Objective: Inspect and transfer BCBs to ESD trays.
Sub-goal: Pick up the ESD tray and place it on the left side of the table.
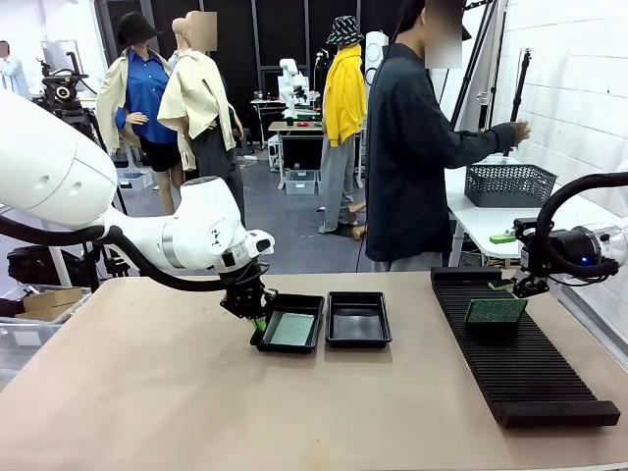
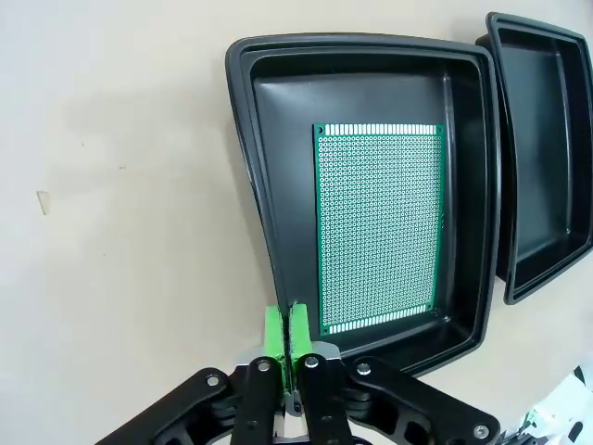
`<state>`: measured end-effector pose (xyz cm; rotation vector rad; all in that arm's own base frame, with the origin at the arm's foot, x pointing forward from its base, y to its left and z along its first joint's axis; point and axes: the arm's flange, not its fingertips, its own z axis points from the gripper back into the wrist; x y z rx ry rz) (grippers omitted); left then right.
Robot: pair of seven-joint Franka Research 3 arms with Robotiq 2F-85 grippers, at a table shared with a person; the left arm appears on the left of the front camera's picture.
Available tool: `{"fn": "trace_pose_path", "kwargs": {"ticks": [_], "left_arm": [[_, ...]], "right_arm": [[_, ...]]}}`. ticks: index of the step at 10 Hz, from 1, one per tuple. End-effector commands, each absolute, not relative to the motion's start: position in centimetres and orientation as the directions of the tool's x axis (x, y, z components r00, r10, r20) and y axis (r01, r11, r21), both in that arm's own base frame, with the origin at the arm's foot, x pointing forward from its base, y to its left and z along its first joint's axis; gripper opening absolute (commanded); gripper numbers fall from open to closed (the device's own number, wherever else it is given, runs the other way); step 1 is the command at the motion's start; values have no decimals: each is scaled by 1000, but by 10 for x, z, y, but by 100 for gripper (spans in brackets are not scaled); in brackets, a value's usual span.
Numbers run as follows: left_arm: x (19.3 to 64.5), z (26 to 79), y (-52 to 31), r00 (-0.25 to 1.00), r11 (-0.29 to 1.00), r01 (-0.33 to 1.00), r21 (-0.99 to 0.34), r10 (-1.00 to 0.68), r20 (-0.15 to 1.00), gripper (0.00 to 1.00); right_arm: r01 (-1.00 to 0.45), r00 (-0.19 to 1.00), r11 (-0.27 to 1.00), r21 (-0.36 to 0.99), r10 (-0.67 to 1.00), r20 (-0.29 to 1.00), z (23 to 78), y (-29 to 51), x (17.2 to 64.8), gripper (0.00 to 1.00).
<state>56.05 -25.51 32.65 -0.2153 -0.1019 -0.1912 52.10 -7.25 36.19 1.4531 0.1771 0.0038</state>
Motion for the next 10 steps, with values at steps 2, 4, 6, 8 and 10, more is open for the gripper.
{"fn": "trace_pose_path", "kwargs": {"ticks": [2, 4, 6, 8, 10], "left_arm": [[567, 335, -228, 979, 955, 193, -227, -172, 107, 0], [572, 343, -193, 982, 951, 179, -253, -158, 98, 0], [577, 346, -162, 984, 950, 171, -262, -152, 92, 0], [582, 348, -130, 981, 949, 184, -257, -163, 100, 0], [587, 346, -98, 986, 952, 158, -264, -137, 99, 0]], "right_arm": [[120, 986, 130, 984, 97, -133, 363, -71, 520, 100], [120, 986, 130, 984, 97, -133, 363, -71, 520, 100], [120, 986, 130, 984, 97, -133, 363, -71, 520, 100], [120, 986, 130, 984, 97, -133, 363, -71, 520, 100], [120, 986, 130, 984, 97, -133, 363, -71, 520, 100]]}}
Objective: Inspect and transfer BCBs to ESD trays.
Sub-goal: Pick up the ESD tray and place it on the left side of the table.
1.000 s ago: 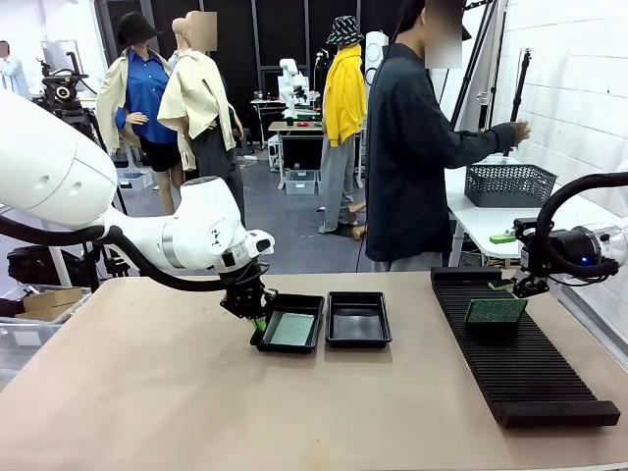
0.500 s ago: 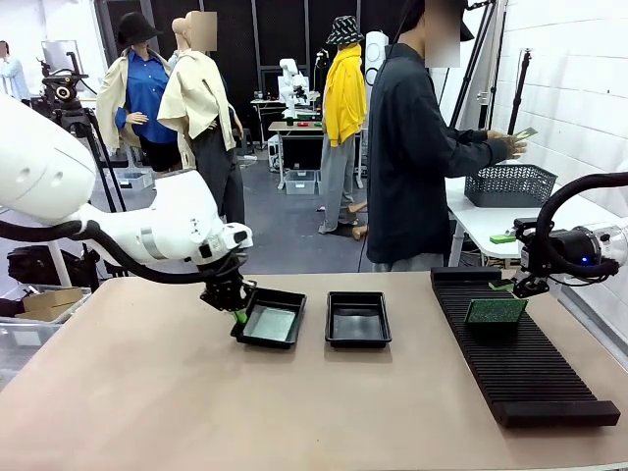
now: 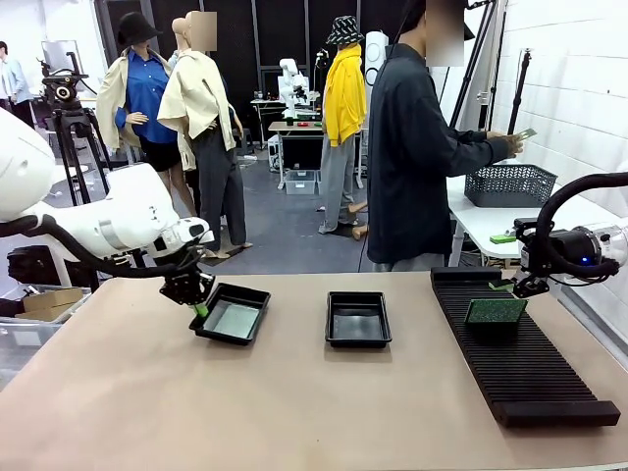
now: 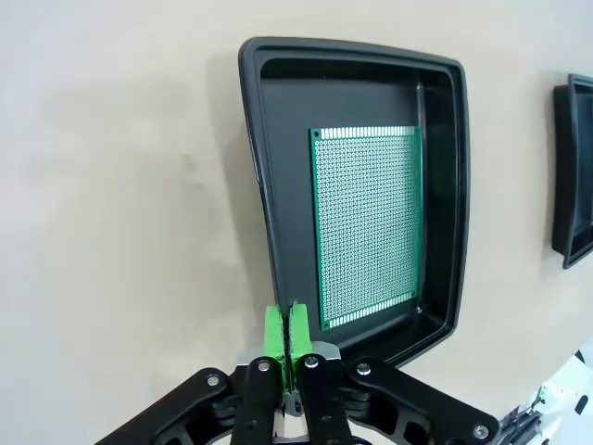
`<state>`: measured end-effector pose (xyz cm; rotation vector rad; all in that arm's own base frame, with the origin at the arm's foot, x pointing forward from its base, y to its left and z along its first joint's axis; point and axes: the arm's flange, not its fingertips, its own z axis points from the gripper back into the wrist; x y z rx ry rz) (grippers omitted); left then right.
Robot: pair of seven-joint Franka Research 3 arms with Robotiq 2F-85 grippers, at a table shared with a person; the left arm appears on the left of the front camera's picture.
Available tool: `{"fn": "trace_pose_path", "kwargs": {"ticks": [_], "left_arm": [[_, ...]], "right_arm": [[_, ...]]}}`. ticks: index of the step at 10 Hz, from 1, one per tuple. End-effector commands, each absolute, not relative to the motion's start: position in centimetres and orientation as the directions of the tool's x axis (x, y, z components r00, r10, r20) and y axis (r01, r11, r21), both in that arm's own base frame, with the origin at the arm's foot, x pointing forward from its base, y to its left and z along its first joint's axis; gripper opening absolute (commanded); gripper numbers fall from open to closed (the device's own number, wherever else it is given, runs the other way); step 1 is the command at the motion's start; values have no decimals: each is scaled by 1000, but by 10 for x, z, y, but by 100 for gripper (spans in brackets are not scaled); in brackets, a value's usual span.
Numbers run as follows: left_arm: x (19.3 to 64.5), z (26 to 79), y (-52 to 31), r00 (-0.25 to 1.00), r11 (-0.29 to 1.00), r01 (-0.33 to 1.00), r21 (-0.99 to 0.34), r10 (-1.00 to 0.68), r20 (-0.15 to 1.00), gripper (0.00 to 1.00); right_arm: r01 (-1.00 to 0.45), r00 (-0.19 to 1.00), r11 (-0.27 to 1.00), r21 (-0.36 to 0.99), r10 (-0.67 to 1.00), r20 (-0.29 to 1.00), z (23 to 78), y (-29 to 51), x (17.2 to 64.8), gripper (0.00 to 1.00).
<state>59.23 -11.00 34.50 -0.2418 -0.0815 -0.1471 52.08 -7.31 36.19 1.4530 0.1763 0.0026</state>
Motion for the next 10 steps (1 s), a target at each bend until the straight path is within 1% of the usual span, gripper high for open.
{"fn": "trace_pose_path", "kwargs": {"ticks": [1, 3, 5, 10], "left_arm": [[587, 346, -79, 987, 953, 142, -268, -116, 109, 0], [583, 347, -40, 990, 956, 106, -275, -75, 123, 0], [568, 347, 2, 991, 954, 81, -289, -47, 125, 0], [539, 336, 77, 991, 954, 102, -281, -74, 109, 0]], "right_arm": [[120, 986, 130, 984, 97, -133, 363, -71, 520, 100], [120, 986, 130, 984, 97, -133, 363, -71, 520, 100], [120, 986, 130, 984, 97, -133, 363, -71, 520, 100], [120, 986, 130, 984, 97, -133, 363, -71, 520, 100]]}}
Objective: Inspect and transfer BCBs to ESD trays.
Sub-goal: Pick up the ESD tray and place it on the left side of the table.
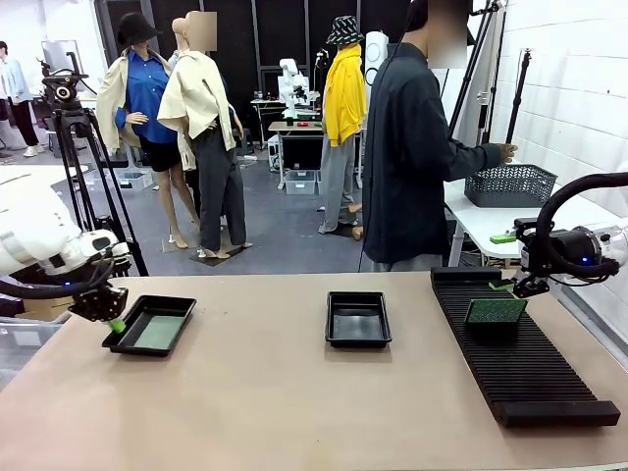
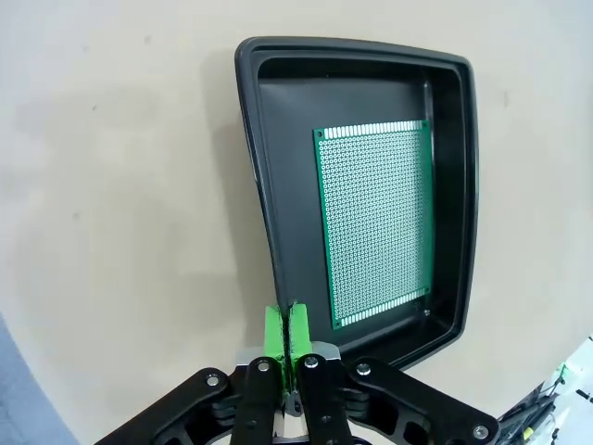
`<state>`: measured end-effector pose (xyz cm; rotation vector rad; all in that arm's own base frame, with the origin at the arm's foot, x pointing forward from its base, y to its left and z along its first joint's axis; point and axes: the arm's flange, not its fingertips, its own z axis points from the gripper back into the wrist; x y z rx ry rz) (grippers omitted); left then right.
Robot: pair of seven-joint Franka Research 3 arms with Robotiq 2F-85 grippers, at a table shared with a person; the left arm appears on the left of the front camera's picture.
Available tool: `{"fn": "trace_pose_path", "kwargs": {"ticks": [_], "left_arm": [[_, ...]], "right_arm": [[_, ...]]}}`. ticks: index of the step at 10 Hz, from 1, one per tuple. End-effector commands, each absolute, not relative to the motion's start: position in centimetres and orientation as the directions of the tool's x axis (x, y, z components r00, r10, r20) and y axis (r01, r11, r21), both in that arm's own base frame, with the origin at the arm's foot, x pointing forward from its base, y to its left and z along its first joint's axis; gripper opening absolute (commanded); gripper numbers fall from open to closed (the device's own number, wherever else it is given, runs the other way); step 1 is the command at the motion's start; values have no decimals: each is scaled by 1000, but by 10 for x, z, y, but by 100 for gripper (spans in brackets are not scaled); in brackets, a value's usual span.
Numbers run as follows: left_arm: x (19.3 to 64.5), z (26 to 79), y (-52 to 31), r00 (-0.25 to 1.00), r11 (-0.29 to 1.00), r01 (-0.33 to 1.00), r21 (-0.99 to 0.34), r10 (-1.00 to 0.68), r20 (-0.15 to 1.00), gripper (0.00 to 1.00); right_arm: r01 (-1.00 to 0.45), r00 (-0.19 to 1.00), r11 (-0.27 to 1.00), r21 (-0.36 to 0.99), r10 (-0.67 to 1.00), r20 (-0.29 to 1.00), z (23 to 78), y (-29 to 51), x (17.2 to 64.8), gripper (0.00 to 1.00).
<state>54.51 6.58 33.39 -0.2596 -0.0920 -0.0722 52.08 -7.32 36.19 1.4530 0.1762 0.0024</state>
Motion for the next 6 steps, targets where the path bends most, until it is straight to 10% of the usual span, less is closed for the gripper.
{"fn": "trace_pose_path", "kwargs": {"ticks": [1, 6], "left_arm": [[537, 337, 91, 991, 954, 99, -282, -70, 114, 0], [530, 337, 131, 995, 955, 71, -289, -48, 86, 0]], "right_arm": [[120, 986, 130, 984, 97, -133, 363, -71, 520, 100], [120, 986, 130, 984, 97, -133, 363, -71, 520, 100]]}}
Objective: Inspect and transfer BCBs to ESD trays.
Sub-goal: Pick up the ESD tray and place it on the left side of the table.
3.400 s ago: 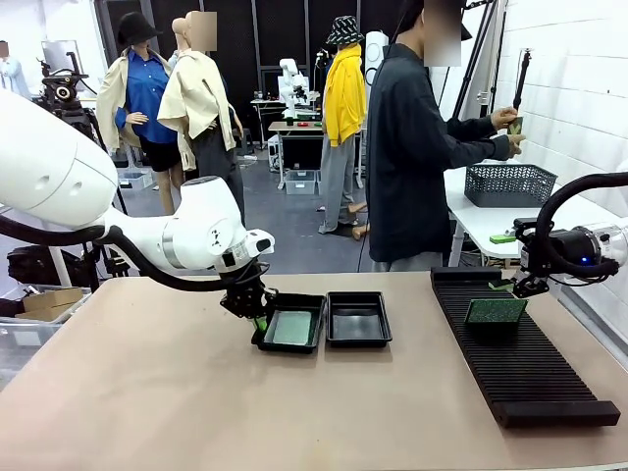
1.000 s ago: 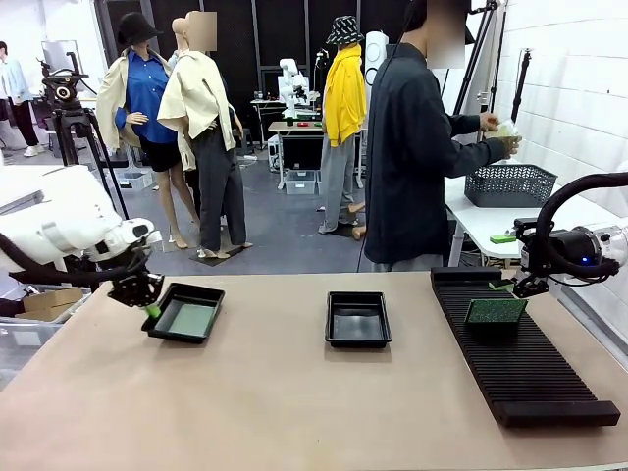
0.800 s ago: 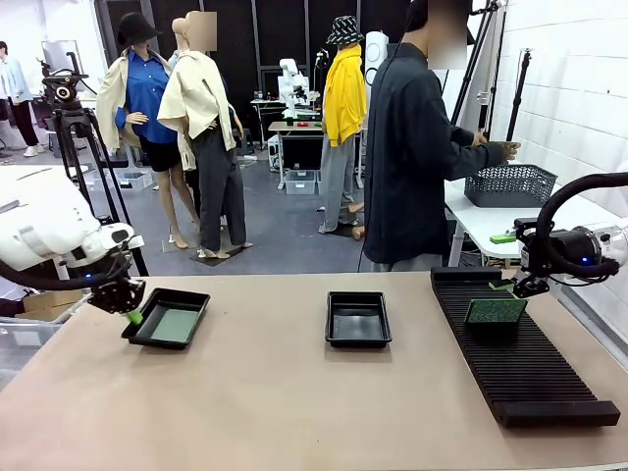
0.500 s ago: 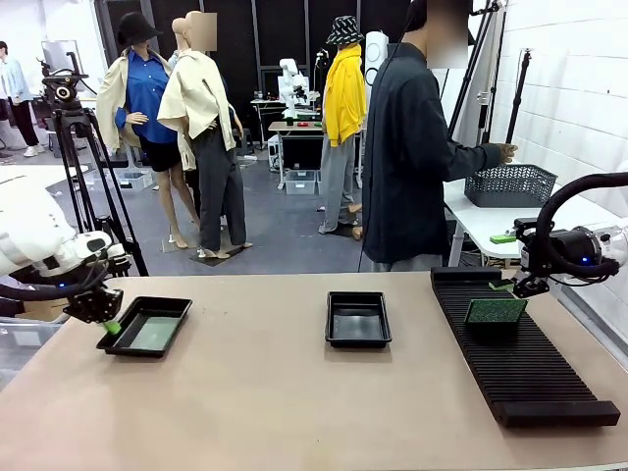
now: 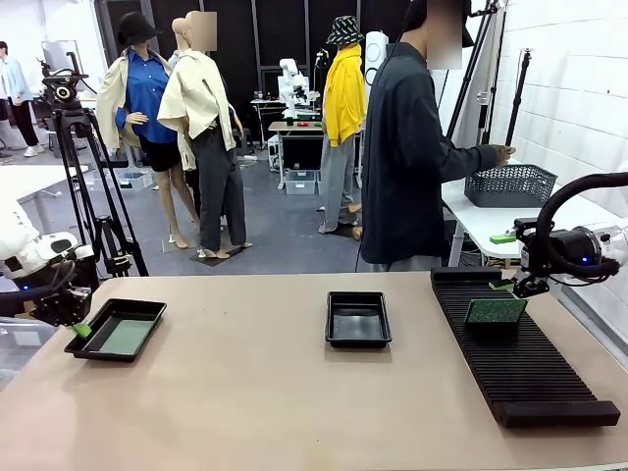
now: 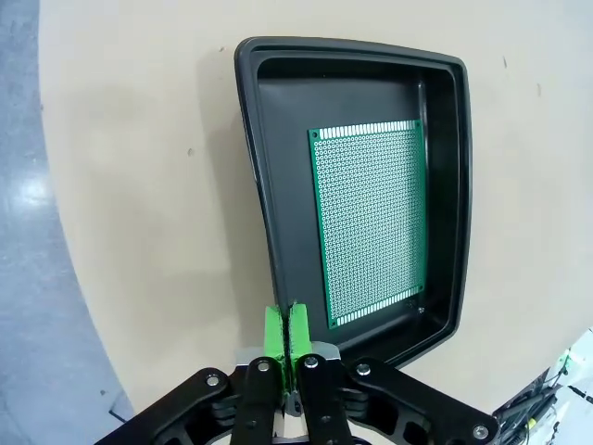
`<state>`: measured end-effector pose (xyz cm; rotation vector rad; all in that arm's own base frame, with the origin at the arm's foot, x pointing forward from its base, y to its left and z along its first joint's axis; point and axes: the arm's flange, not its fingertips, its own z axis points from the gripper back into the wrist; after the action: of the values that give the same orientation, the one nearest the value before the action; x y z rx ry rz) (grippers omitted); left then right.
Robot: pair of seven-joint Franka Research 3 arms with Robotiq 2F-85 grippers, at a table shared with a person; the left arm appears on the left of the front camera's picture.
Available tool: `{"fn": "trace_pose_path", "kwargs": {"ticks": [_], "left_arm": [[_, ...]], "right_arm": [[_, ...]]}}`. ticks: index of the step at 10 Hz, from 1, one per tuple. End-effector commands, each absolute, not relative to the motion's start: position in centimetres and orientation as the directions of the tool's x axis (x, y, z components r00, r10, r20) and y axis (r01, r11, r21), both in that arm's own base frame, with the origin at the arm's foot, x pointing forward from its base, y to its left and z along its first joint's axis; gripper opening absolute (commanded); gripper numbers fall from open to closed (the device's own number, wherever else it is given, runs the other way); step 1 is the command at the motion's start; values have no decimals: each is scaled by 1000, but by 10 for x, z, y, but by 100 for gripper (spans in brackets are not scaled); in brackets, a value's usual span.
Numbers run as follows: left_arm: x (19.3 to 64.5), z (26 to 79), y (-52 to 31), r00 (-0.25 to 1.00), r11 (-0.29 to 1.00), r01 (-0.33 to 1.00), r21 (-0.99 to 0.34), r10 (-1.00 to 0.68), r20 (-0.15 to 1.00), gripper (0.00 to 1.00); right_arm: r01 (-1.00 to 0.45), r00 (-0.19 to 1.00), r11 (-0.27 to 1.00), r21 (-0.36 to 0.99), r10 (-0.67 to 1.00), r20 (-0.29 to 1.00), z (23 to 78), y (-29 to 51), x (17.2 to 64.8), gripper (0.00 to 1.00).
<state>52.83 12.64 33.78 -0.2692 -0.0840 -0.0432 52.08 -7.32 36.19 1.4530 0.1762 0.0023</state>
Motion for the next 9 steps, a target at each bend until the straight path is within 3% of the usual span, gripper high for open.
{"fn": "trace_pose_path", "kwargs": {"ticks": [1, 2, 7, 9], "left_arm": [[531, 337, 132, 995, 950, 66, -306, -41, 87, 0], [532, 338, 131, 995, 947, 64, -313, -38, 90, 3], [533, 351, 132, 994, 937, 34, -348, 4, 108, 100], [532, 356, 134, 994, 937, 20, -350, 18, 104, 100]], "right_arm": [[120, 986, 130, 984, 97, -133, 363, -71, 520, 100], [120, 986, 130, 984, 97, -133, 363, -71, 520, 100], [120, 986, 130, 984, 97, -133, 363, -71, 520, 100], [120, 986, 130, 984, 97, -133, 363, -71, 520, 100]]}}
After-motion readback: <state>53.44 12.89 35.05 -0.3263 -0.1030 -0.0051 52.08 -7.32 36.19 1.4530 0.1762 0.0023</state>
